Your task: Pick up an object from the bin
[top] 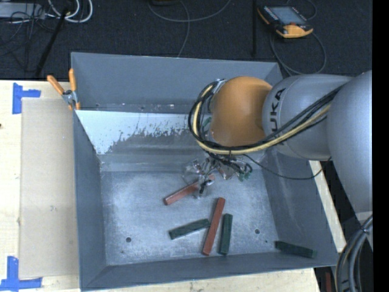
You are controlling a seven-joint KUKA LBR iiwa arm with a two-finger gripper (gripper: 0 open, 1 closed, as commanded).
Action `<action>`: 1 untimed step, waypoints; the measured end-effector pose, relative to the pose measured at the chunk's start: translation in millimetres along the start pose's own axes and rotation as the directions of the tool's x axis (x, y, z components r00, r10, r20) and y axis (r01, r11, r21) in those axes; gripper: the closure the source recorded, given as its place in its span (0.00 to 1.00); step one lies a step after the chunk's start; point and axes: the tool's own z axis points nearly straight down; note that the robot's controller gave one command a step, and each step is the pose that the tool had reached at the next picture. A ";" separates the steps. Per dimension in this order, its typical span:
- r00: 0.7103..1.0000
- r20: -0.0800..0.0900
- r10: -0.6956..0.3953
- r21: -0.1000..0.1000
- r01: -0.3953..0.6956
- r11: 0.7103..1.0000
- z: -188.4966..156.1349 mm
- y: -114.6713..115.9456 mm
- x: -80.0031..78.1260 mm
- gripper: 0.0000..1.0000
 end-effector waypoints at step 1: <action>1.000 0.009 -0.014 0.004 0.014 1.000 -110.0 16.0 19.2 1.00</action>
Offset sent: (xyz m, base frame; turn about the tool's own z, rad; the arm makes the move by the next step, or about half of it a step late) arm -0.0261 0.0046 0.1056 -0.0155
